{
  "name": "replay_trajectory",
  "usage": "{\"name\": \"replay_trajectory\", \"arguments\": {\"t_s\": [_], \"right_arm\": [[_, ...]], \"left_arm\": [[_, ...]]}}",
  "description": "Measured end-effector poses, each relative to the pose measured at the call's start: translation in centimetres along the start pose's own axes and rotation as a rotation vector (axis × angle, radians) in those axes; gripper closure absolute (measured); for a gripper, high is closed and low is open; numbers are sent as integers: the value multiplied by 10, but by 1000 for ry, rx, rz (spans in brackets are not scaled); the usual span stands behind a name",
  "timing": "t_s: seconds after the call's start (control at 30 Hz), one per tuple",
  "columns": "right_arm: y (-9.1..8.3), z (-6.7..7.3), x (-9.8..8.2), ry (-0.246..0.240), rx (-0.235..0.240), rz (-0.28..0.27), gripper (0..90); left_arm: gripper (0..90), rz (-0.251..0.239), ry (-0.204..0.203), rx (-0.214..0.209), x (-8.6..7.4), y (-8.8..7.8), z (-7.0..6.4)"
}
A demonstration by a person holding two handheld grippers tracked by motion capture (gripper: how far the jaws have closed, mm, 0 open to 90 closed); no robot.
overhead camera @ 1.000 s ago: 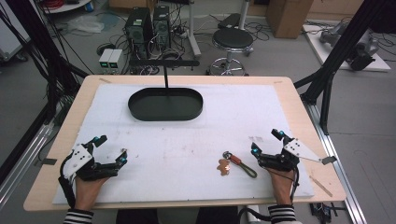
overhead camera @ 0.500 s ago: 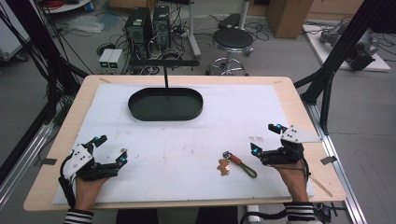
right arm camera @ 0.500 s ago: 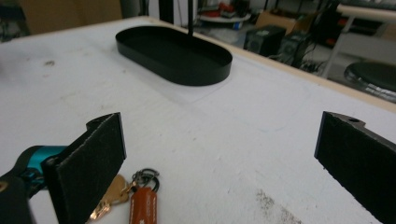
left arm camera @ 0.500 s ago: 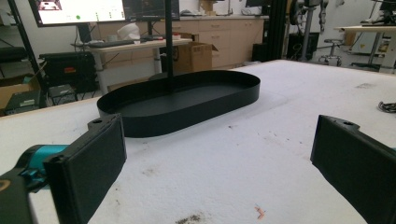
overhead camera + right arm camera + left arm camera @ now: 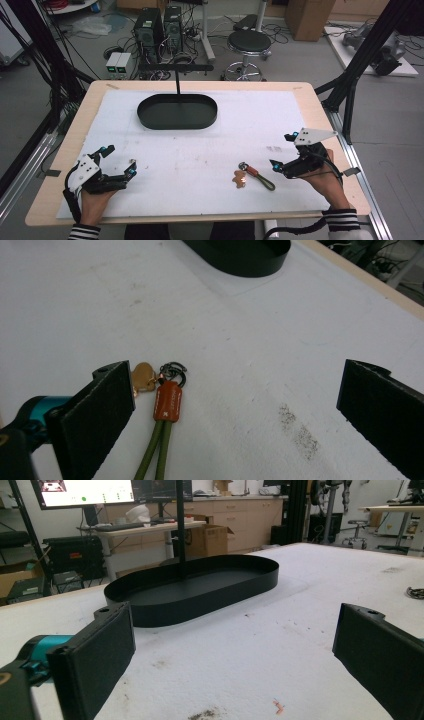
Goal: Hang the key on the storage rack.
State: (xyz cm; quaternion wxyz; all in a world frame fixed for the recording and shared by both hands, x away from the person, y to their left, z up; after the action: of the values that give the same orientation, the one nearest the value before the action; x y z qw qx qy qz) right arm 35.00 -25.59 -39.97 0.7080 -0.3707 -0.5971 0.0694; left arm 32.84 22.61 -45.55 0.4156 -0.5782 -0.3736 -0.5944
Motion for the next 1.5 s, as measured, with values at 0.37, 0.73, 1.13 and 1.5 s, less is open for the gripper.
{"name": "replay_trajectory", "arguments": {"t_s": [0.37, 0.73, 1.13, 1.5], "right_arm": [[20, 7, -10, -70, 127, 188, 9], [38, 17, -20, -91, 168, 309, 14], [50, 23, -37, -89, 186, 414, 45], [55, 25, -49, -58, 206, 522, 174]], "left_arm": [[39, -1, 3, -5, 0, 0, 0], [38, 0, 5, -6, 0, 0, -1], [39, 0, 1, -8, 0, 0, 0], [39, 6, 3, -9, 0, 0, 0]]}}
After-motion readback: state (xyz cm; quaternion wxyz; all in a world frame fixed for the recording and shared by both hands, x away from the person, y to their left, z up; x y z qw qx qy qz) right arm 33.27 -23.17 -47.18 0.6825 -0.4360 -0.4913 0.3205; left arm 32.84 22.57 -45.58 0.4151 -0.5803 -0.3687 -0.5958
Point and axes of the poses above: each handheld gripper's, and its own axes: y roughly forward along the jaws, x roughly out of its top, z roughly to its left, the point moved 8 cm from there along y, roughly forward along the jaws, and after that the axes turned 12 degrees about x, right-handed, at the moved point
